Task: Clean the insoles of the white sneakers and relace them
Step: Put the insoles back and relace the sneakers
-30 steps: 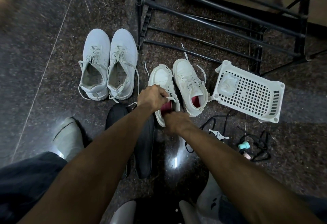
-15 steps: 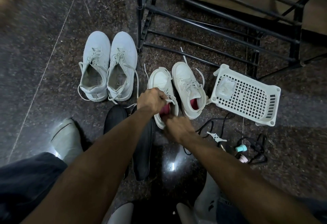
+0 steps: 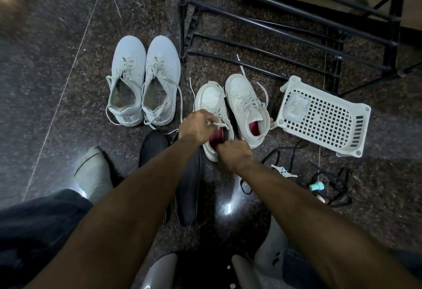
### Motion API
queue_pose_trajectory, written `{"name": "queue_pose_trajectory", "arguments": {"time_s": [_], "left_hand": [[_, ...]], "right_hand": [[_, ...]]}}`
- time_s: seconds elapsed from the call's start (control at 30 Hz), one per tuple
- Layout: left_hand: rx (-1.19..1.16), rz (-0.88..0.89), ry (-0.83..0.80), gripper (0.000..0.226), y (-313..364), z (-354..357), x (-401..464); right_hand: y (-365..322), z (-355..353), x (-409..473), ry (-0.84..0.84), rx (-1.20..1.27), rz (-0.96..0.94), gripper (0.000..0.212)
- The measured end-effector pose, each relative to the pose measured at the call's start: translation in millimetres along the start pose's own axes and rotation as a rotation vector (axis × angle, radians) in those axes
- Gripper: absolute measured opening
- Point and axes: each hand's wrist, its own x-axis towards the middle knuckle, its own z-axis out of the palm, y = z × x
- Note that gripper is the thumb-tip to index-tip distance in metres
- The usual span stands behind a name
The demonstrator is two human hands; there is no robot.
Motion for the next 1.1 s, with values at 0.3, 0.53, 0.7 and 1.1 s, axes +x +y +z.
{"name": "queue_pose_trajectory", "arguments": {"time_s": [0.3,0.53,0.7,1.1], "left_hand": [[-0.182,-0.243,0.464,0.024,-66.8,0.6,-47.2],[-0.188,-0.265,0.682,0.022,-84.4,-28.6,-51.5],[-0.082,-0.134,0.681,0.039,-92.0,-51.0,-33.7],[0.043,-0.085,0.391,0.037,-86.4,-58.0,-13.5]], "right_hand": [[-50.6,83.6,-59.2,0.370,0.639,0.240,0.020],[-92.2,89.7,-35.0,-0.136,0.996,0.489,0.038],[-92.6,82.5,-14.9,-0.144,1.031,0.525,0.025],[-54.8,80.6,-41.6,0.134,1.055,0.509,0.015]]}}
